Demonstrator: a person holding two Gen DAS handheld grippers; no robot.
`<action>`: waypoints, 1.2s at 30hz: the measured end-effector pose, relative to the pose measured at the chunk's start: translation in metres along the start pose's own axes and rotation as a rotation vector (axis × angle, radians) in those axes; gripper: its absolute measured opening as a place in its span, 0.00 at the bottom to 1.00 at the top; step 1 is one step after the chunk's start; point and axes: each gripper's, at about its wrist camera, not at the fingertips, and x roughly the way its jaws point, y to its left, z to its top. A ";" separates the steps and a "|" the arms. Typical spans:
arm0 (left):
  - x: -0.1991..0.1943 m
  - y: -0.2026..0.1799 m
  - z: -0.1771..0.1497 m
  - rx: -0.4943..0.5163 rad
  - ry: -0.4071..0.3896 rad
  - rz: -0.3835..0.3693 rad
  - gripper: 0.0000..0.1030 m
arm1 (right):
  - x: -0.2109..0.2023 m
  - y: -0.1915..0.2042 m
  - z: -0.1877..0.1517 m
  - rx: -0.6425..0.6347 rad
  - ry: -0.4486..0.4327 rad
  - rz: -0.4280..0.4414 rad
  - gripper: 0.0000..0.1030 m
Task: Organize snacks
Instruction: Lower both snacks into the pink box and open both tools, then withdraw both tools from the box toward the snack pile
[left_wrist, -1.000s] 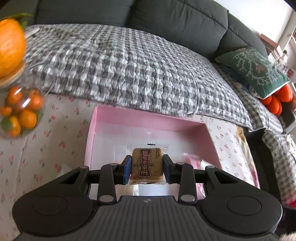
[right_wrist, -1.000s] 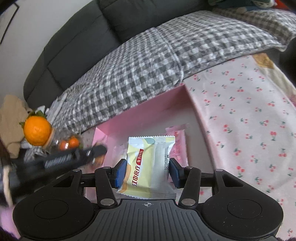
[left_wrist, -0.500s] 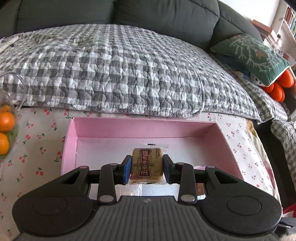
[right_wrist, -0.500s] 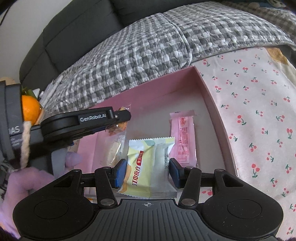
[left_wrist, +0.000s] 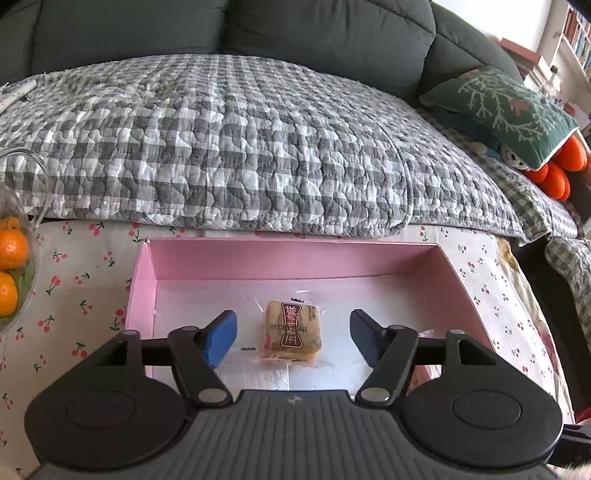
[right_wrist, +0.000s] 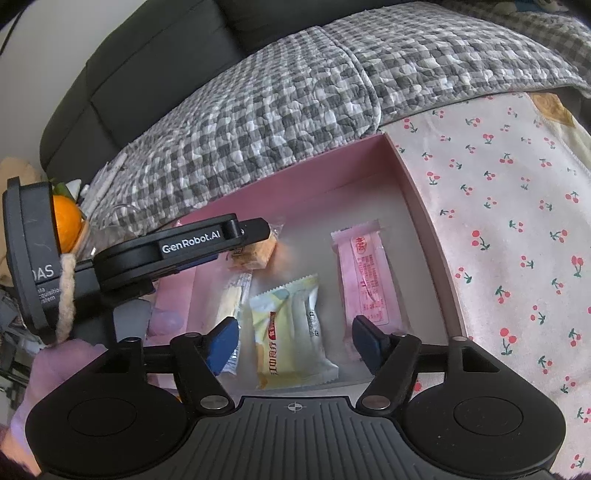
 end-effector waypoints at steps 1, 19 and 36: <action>0.000 0.000 0.002 -0.002 0.000 -0.001 0.66 | -0.001 0.001 0.000 -0.004 -0.001 -0.001 0.71; -0.045 0.007 -0.010 -0.007 -0.006 0.030 0.89 | -0.030 0.008 -0.005 -0.050 -0.010 -0.006 0.82; -0.095 -0.001 -0.043 0.044 -0.035 0.127 0.99 | -0.057 0.006 -0.020 -0.132 -0.007 -0.045 0.85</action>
